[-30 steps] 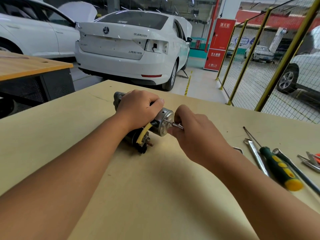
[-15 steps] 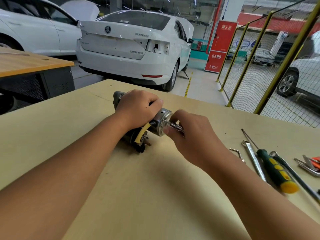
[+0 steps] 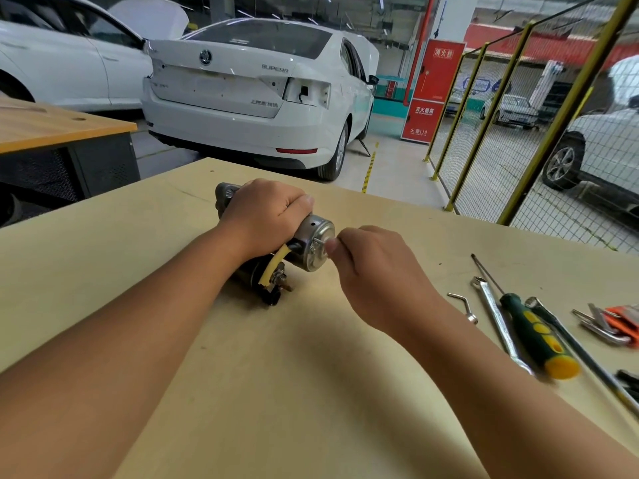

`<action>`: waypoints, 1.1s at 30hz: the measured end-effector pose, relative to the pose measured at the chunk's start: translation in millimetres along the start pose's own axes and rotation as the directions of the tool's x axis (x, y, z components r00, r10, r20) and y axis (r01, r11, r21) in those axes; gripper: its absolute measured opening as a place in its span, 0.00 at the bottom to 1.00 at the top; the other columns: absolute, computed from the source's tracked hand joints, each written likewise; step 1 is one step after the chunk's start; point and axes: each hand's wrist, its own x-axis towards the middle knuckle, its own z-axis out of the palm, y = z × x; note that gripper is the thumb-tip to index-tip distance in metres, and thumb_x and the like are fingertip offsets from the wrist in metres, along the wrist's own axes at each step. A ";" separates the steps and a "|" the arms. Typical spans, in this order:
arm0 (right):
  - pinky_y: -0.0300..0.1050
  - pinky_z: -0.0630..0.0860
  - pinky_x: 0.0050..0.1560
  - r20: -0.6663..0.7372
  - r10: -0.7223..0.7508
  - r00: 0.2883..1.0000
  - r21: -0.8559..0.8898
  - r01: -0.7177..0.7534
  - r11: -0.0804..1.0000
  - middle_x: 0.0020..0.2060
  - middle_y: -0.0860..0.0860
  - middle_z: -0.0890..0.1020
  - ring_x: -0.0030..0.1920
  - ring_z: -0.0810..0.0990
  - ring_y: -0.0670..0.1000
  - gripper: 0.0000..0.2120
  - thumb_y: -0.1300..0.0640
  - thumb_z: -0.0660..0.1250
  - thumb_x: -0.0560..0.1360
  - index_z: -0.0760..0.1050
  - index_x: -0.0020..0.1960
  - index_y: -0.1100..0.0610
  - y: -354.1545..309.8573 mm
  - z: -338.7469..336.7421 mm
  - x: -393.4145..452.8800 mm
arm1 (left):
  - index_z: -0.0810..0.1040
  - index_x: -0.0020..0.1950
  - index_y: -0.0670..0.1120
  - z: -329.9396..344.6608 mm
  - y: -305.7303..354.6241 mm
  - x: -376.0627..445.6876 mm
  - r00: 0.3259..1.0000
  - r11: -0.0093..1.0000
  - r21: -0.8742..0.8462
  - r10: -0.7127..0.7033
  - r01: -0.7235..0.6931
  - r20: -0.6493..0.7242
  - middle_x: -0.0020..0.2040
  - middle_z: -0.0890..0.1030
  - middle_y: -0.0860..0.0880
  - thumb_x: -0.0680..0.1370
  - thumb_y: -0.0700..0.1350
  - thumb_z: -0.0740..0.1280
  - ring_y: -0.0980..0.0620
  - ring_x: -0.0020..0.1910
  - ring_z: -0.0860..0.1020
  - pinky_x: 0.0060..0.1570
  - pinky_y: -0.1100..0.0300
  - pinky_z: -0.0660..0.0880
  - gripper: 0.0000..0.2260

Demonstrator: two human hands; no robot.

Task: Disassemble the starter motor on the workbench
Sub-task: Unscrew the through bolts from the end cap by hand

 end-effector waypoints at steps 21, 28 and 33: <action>0.48 0.69 0.38 -0.101 0.076 0.992 0.180 -0.056 0.982 0.39 0.45 0.74 0.41 0.73 0.51 0.07 0.50 0.64 0.81 0.74 0.52 0.54 1.8 16.0 -3.8 | 0.82 0.39 0.47 -4.0 0.5 -1.2 1.000 0.997 -0.074 0.005 -0.006 -0.023 0.33 0.80 0.51 0.80 0.55 0.60 0.49 0.37 0.77 0.40 0.52 0.75 0.18; 0.45 0.67 0.34 -0.159 0.183 0.970 0.367 -0.114 0.923 0.33 0.44 0.76 0.35 0.73 0.45 0.10 0.49 0.63 0.82 0.74 0.44 0.52 7.9 27.7 -5.6 | 0.79 0.37 0.52 -1.6 -0.3 -0.6 1.000 0.998 -0.068 0.015 -0.016 -0.017 0.32 0.78 0.54 0.81 0.55 0.60 0.52 0.36 0.76 0.39 0.55 0.71 0.16; 0.34 0.66 0.29 -0.167 0.191 0.967 0.427 -0.104 0.898 0.35 0.36 0.79 0.36 0.76 0.41 0.06 0.48 0.68 0.79 0.70 0.50 0.42 10.5 35.5 -9.9 | 0.80 0.38 0.50 -0.4 0.0 -0.9 1.000 0.998 -0.062 0.013 -0.014 -0.013 0.32 0.79 0.53 0.81 0.55 0.60 0.52 0.36 0.77 0.38 0.56 0.70 0.17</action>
